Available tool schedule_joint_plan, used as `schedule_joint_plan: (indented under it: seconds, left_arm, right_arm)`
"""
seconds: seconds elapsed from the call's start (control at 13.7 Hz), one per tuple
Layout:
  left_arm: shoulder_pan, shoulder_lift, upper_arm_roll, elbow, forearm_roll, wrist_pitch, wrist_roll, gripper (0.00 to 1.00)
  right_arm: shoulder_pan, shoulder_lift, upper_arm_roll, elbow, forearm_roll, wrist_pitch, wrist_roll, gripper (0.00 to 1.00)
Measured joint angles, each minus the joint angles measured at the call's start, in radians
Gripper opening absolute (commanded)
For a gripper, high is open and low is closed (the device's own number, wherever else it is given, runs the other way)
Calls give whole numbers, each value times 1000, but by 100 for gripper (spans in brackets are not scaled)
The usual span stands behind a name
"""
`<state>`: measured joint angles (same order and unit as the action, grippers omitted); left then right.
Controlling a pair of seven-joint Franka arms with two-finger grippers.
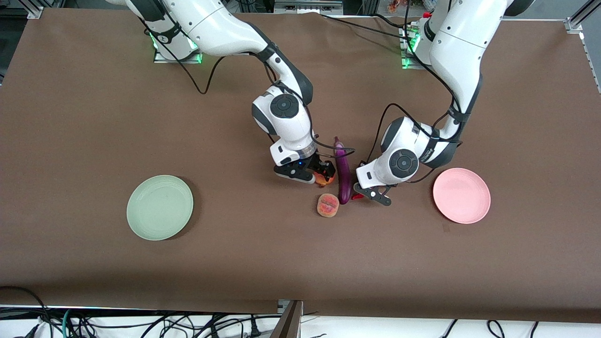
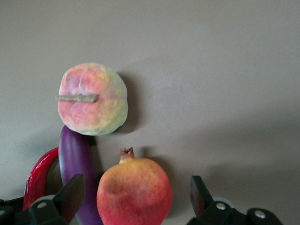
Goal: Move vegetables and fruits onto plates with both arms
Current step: 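Close the left gripper on the chili while the right gripper grasps the pomegranate, then carry the chili to the pink plate while the right gripper carries the pomegranate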
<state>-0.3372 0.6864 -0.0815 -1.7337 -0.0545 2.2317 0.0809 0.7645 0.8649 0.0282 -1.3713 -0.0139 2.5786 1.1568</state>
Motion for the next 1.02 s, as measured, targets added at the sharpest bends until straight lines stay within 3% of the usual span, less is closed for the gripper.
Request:
schedule_joint_plan:
  seconds: [0.51, 0.66, 0.88, 1.02]
  left_arm:
    - [1, -42, 34, 28, 5, -82, 1, 0]
    - [3, -81, 74, 69, 45, -175, 11, 1]
    - [12, -114, 124, 199, 132, -371, 42, 1]
    - [37, -117, 135, 244, 216, -417, 79, 1]
  right_arm:
    - [39, 58, -25, 18, 0, 77, 54, 98]
    - [52, 75, -38, 26, 0, 92, 65, 79]
    - [54, 84, -42, 35, 0, 101, 67, 25]
    - [54, 83, -46, 46, 0, 101, 67, 22]
